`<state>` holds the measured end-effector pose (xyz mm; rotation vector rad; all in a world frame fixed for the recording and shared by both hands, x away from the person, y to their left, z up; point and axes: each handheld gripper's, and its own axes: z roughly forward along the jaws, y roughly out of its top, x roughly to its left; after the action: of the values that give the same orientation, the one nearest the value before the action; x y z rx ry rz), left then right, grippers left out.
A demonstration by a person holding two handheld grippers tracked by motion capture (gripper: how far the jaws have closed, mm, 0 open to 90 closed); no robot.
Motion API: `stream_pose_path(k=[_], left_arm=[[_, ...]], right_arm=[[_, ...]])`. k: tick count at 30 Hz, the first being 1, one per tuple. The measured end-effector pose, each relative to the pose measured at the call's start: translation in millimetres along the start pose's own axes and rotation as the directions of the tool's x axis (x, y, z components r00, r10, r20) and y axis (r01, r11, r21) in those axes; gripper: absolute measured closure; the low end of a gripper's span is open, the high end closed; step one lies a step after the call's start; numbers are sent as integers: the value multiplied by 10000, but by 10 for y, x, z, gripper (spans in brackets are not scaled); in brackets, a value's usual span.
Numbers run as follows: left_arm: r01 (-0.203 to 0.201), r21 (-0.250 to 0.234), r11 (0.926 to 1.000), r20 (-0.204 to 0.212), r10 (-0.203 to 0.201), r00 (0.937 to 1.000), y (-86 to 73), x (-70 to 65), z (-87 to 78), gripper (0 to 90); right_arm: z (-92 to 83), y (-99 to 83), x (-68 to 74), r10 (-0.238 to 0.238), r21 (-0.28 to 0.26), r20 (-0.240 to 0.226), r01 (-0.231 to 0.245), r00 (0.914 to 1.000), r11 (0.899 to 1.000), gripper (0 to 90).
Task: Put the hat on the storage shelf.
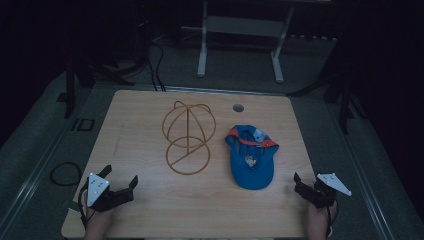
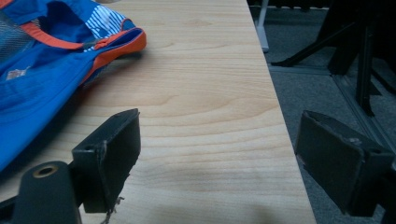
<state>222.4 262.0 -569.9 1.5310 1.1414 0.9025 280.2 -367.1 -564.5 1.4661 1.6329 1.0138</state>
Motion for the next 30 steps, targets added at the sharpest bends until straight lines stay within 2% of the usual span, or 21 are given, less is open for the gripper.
stream_pose_path(k=[13, 15, 16, 19, 22, 27, 30], left_arm=[[106, -47, 9999, 17, -106, 9999, 9, 10, -24, 24], [38, -82, 10000, 21, -38, 10000, 13, 8, -29, 24], [-96, -90, 9999, -131, 95, 9999, 17, 3, -33, 24], [50, -19, 10000, -54, -50, 10000, 14, 3, -31, 24], [-46, 162, 9999, -37, 47, 10000, 7, -15, -19, 24], [50, 217, 9998, 92, -52, 9999, 12, -28, -13, 24], [286, 274, 9992, 254, -293, 9992, 22, -23, -15, 24]], right_arm=[[6, 2, -6, 187, 289, -337, -177, 9993, 9994, 142], [4, 6, -2, 238, 381, -581, -216, 9980, 9990, 142], [5, 7, -1, 248, 397, -649, -222, 9976, 9990, 142], [13, 31, 11, 114, 409, -696, -86, 9975, 9991, 142], [28, 76, 18, 281, 515, -1000, -230, 9946, 9984, 142], [87, 183, 95, -66, 683, -1347, 160, 9909, 9975, 138], [118, 248, 134, -146, 716, -1554, 260, 9877, 9971, 137]])
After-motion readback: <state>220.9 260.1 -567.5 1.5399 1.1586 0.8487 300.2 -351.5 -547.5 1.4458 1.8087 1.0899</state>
